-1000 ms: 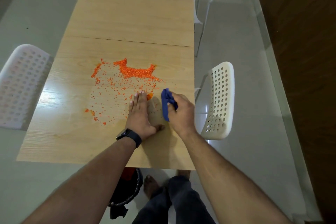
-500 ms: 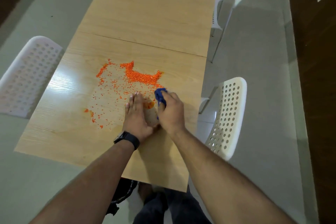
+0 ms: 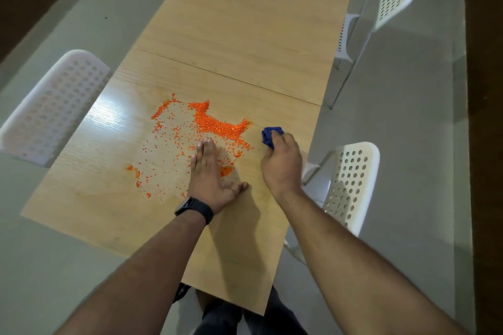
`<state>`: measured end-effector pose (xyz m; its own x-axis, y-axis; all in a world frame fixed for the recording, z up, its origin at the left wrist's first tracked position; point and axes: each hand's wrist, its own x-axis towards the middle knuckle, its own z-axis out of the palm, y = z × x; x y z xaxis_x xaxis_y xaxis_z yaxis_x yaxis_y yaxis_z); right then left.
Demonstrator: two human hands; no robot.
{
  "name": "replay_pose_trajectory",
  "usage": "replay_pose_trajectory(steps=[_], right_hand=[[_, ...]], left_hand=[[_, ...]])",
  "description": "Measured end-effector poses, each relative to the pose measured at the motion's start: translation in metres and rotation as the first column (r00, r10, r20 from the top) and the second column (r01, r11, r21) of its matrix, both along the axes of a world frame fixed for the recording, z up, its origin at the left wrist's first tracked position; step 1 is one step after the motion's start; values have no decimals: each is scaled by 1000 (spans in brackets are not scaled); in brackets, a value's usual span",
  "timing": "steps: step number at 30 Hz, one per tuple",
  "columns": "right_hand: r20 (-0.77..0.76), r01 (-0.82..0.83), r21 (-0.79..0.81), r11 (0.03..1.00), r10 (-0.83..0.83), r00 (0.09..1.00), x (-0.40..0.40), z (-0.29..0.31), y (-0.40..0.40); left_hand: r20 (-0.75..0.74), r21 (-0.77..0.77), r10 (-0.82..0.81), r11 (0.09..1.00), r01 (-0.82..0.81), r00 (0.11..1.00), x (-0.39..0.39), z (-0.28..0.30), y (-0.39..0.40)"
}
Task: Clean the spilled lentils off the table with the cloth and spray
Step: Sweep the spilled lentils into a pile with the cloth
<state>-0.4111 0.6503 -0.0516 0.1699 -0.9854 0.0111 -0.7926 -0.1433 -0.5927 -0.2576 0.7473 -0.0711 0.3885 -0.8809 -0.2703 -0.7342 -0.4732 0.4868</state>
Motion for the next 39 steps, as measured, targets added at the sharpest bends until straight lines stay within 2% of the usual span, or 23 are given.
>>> replay_pose_trajectory(steps=[7,9,11,13,16,20,26,31,35,39], right_hand=[[181,-252,93,963,233,956,62,4,13],[244,-307,75,949,281,928,61,7,6],[271,-295,17,955,279,921,50,10,-6],[254,-217,-35,976,219,942,35,12,-26],[140,-115,-48,992,121,983,25,8,-61],[-33,-194,8,981,195,980,43,1,-81],[33,-341,83,936,339,940,88,4,-52],[174,-515,153,843,490,854,100,7,-28],[175,-463,54,885,448,877,86,11,-44],[42,-347,25,937,346,937,85,9,-83]], left_hand=[[-9,-31,39,999,-40,999,19,-2,2],[3,-33,59,998,-59,998,27,-3,1],[38,-20,84,996,-83,996,34,-3,-1],[60,1,103,995,-103,993,39,-2,-4],[70,27,118,992,-120,991,45,0,-8],[87,30,139,989,-142,987,47,-1,-14],[120,-19,171,985,-170,978,54,0,-14],[121,-115,228,970,-215,966,64,6,-8],[178,20,256,964,-263,950,72,0,-4],[214,120,244,955,-273,946,81,-6,-3]])
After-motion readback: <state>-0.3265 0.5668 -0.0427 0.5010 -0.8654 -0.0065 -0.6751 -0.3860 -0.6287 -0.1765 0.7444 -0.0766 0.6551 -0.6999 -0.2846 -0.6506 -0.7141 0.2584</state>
